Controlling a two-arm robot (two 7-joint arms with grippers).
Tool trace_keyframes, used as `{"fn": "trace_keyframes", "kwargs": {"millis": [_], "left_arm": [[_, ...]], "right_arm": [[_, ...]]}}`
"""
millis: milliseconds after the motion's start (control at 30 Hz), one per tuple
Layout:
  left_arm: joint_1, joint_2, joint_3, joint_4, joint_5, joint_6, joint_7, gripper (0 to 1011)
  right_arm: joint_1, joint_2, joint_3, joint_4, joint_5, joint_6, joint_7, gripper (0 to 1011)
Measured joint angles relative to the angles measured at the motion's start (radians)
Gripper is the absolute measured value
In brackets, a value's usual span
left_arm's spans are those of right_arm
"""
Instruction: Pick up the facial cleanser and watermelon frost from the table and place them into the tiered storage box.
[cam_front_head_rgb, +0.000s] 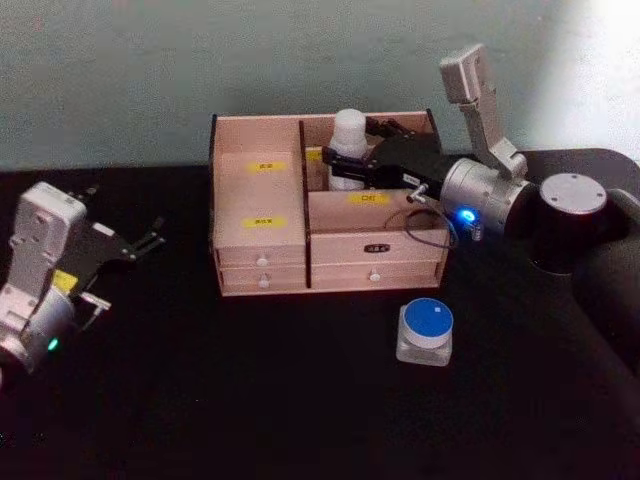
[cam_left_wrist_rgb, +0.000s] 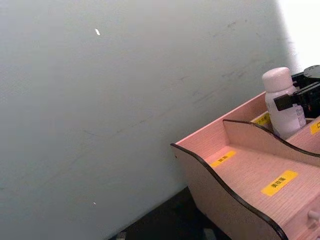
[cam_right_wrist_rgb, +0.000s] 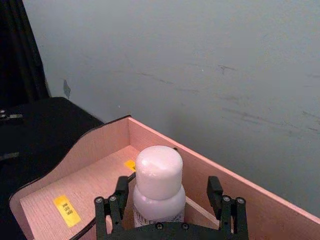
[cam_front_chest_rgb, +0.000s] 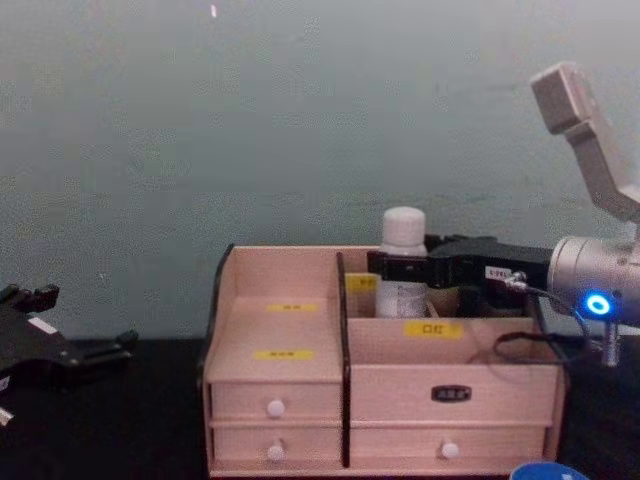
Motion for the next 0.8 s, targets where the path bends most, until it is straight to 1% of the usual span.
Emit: {"fn": "trace_keyframes", "kwargs": {"millis": [300,433,500,633,733,800], "left_arm": [[0.0,0.0,0.0,0.0,0.0,0.0,0.0,1001],[0.0,0.0,0.0,0.0,0.0,0.0,0.0,1001],[0.0,0.0,0.0,0.0,0.0,0.0,0.0,1001],[0.0,0.0,0.0,0.0,0.0,0.0,0.0,1001],[0.0,0.0,0.0,0.0,0.0,0.0,0.0,1001],[0.0,0.0,0.0,0.0,0.0,0.0,0.0,1001]], "right_arm": [[-0.001,0.0,0.0,-0.002,0.0,0.001,0.0,1003],[-0.019,0.012,0.0,-0.045,-0.004,0.011,-0.008,1003],[-0.042,0.026,0.001,-0.093,-0.008,0.021,-0.021,1003],[-0.069,0.043,0.003,-0.147,-0.012,0.033,-0.037,1003],[-0.113,0.071,0.013,-0.231,-0.01,0.049,-0.056,1002],[-0.134,0.085,0.019,-0.271,-0.007,0.055,-0.062,1002]]}}
